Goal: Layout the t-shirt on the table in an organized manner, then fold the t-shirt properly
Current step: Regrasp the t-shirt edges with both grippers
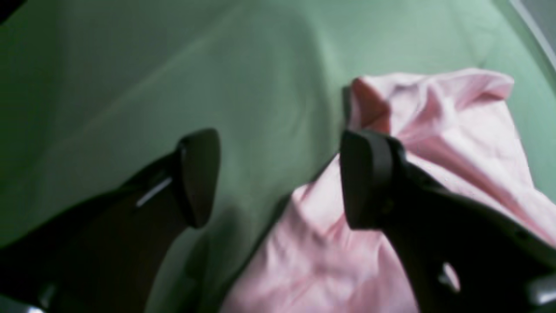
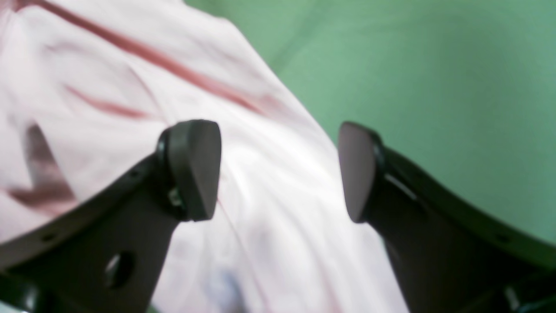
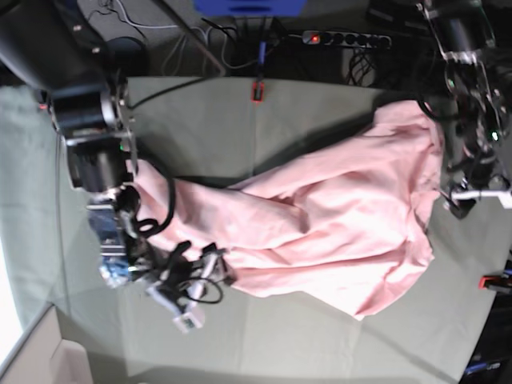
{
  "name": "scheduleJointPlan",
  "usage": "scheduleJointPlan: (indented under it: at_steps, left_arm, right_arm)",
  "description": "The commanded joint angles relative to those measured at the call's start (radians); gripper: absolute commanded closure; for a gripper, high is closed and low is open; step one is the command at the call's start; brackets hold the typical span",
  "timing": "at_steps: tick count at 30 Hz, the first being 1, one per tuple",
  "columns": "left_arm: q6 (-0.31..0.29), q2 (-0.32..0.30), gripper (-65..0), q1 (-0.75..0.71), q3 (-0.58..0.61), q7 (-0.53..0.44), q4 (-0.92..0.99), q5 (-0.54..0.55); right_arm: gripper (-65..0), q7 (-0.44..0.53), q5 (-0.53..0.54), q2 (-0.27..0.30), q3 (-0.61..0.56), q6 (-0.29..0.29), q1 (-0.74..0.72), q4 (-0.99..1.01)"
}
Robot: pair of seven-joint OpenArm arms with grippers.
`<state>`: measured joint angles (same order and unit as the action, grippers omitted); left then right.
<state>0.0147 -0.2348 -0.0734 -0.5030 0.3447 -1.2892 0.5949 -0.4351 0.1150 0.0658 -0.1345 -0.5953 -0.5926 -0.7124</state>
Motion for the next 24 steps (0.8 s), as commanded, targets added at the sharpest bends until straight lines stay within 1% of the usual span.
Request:
scheduleJointPlan:
  at_steps: [1, 2, 4, 5, 8, 9, 12, 13, 15, 18, 19, 20, 21, 23, 24]
  left_arm:
    - [-0.011, -0.015, -42.2, -0.015, -0.009, -0.017, -0.039, 0.004]
    - [-0.011, -0.011, -42.2, -0.044, -0.009, -0.017, -0.06, 0.006]
    - [-0.012, 0.016, -42.2, -0.09, -0.013, -0.017, -0.092, 0.006]
    - [-0.014, 0.028, -42.2, -0.111, -0.013, -0.017, -0.106, 0.006]
    - [-0.017, 0.061, -42.2, -0.165, -0.004, -0.017, -0.129, 0.006]
    - [-0.019, 0.081, -42.2, -0.179, -0.004, -0.017, -0.143, 0.006]
    - [-0.019, 0.125, -42.2, -0.208, -0.004, -0.017, -0.151, 0.006]
    - [-0.019, 0.134, -42.2, -0.208, -0.004, -0.017, -0.145, 0.003]
    - [-0.019, 0.15, -42.2, -0.205, -0.003, -0.017, -0.12, 0.0]
    - [-0.019, 0.147, -41.9, -0.182, 0.045, -0.017, -0.053, 0.003]
    - [-0.019, 0.14, -40.9, -0.173, 0.059, -0.017, -0.034, 0.003]
    - [-0.019, 0.139, -37.7, -0.164, 0.07, -0.019, -0.02, 0.003]
    - [-0.019, 0.139, -32.9, -0.156, 0.073, -0.019, -0.013, 0.003]
    - [-0.019, 0.139, -21.3, -0.138, 0.074, -0.019, -0.008, 0.003]
    - [-0.019, 0.139, -14.3, -0.127, 0.071, -0.019, -0.007, 0.003]
  right_arm:
    - [-42.7, 0.055, 0.013, 0.007, -0.001, -0.001, -0.045, 0.029]
    - [-42.7, 0.094, 0.013, 0.007, -0.004, 0.001, -0.056, 0.079]
    - [-42.6, 0.157, 0.013, 0.007, 0.0, 0.004, -0.066, 0.147]
    - [-42.6, 0.189, 0.013, 0.01, 0.0, 0.018, -0.066, 0.175]
    - [-42.6, 0.267, 0.013, 0.015, -0.004, 0.116, -0.066, 0.234]
    - [-42.6, 0.282, 0.013, 0.027, -0.003, 0.142, -0.063, 0.242]
    - [-42.6, 0.299, 0.013, 0.055, 0.0, 0.171, -0.05, 0.248]
    - [-42.6, 0.304, 0.013, 0.055, -0.001, 0.176, -0.042, 0.245]
    - [-42.6, 0.305, 0.013, 0.078, -0.004, 0.176, -0.036, 0.244]
    - [-42.6, 0.299, 0.013, 0.087, -0.006, 0.176, -0.022, 0.247]
    - [-42.5, 0.299, 0.013, 0.087, -0.006, 0.176, -0.007, 0.244]
    - [-42.3, 0.304, 0.013, 0.087, -0.007, 0.174, 0.006, 0.244]
    - [-42.3, 0.305, 0.013, 0.088, -0.007, 0.173, 0.015, 0.244]
    - [-42.2, 0.305, 0.013, 0.087, -0.007, 0.171, 0.032, 0.244]
    - [-42.0, 0.305, 0.013, 0.087, -0.007, 0.171, 0.043, 0.244]
